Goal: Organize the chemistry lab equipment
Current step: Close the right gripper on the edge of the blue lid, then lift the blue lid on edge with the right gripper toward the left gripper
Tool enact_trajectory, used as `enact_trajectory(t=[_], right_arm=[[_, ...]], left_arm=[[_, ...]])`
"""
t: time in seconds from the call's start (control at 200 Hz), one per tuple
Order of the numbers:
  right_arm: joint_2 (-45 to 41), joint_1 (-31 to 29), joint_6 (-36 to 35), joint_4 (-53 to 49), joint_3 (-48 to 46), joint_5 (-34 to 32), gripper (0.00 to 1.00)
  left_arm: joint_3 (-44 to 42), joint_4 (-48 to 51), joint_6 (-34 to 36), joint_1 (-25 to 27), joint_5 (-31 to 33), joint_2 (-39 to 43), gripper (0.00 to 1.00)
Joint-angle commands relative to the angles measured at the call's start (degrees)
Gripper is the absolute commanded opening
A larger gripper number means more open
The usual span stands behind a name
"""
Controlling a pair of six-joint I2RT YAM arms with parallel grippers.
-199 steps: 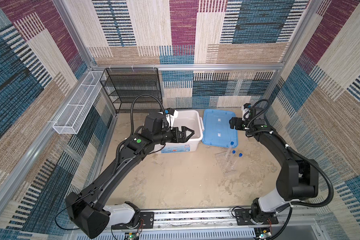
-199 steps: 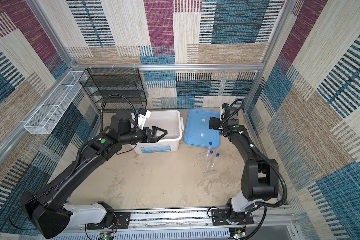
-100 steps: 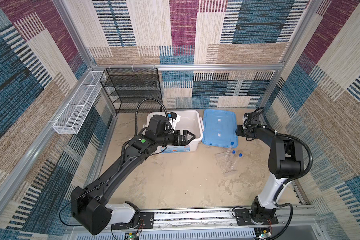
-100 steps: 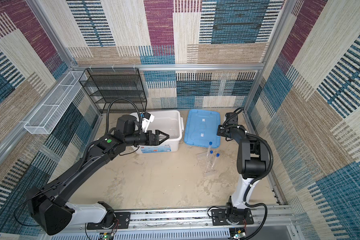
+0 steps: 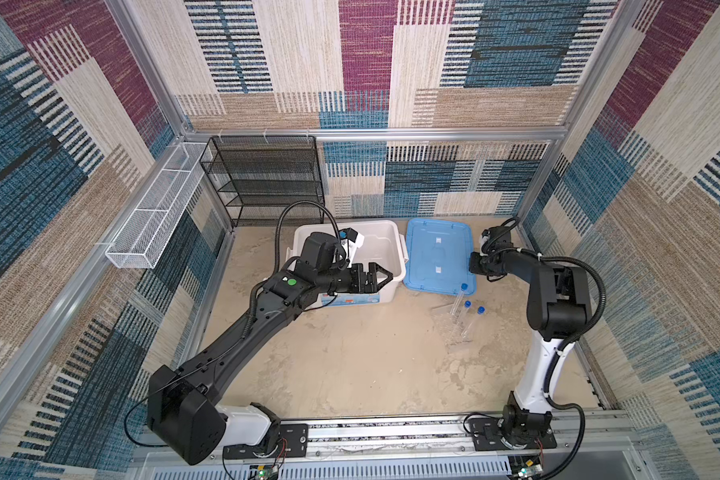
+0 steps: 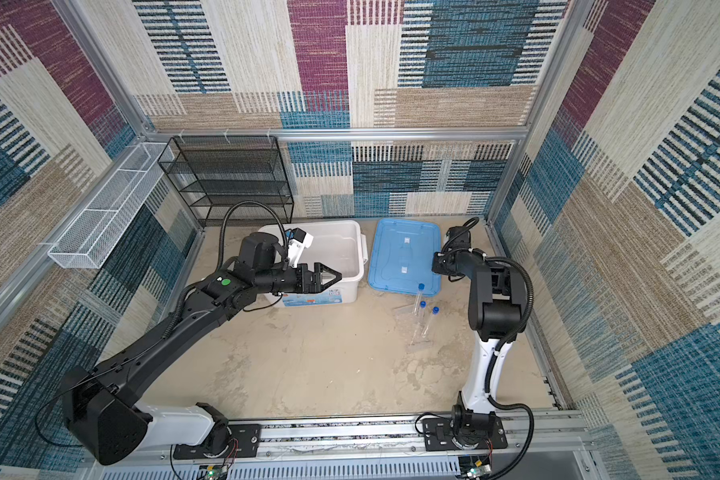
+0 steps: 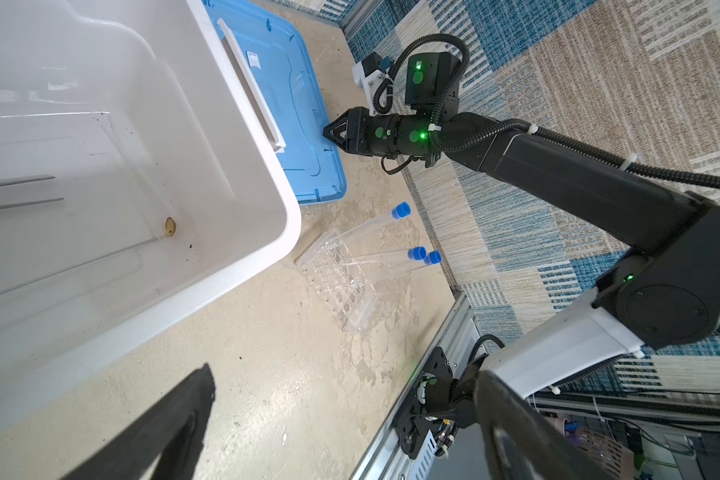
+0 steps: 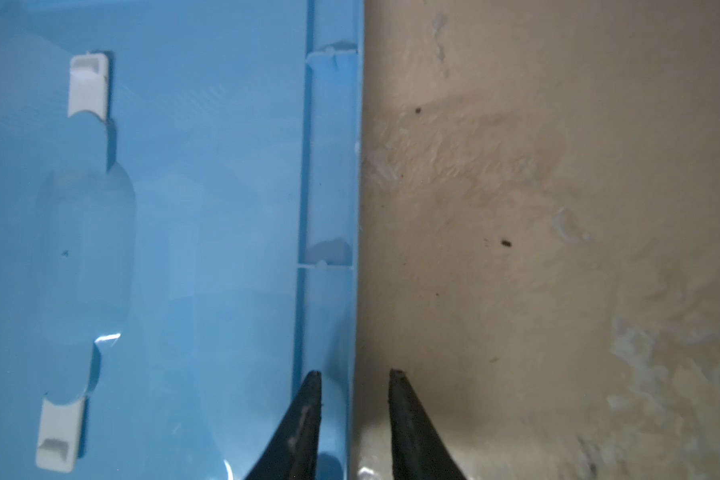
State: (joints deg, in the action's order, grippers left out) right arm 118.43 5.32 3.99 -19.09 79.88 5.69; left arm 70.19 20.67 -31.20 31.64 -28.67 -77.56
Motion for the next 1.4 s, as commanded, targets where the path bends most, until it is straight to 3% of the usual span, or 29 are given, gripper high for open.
enact_trajectory(t=[0.0, 0.401, 1.102, 1.397], right_arm=[[1.4, 0.0, -0.9, 1.1, 0.8, 0.8, 0.27], [1.1, 0.0, -0.5, 1.1, 0.6, 1.7, 0.0], [-18.8, 0.0, 2.2, 9.6, -6.8, -4.5, 0.0], [-27.8, 0.0, 2.0, 10.7, -8.3, -5.1, 0.0]], left_arm=[[0.0, -1.9, -0.3, -0.1, -0.4, -0.1, 0.99], [0.5, -0.9, -0.1, -0.2, 0.3, 0.0, 0.99], [-0.5, -2.1, -2.4, -0.3, 0.3, 1.3, 0.98], [1.1, -2.0, 3.4, -0.3, 1.6, 1.9, 0.99]])
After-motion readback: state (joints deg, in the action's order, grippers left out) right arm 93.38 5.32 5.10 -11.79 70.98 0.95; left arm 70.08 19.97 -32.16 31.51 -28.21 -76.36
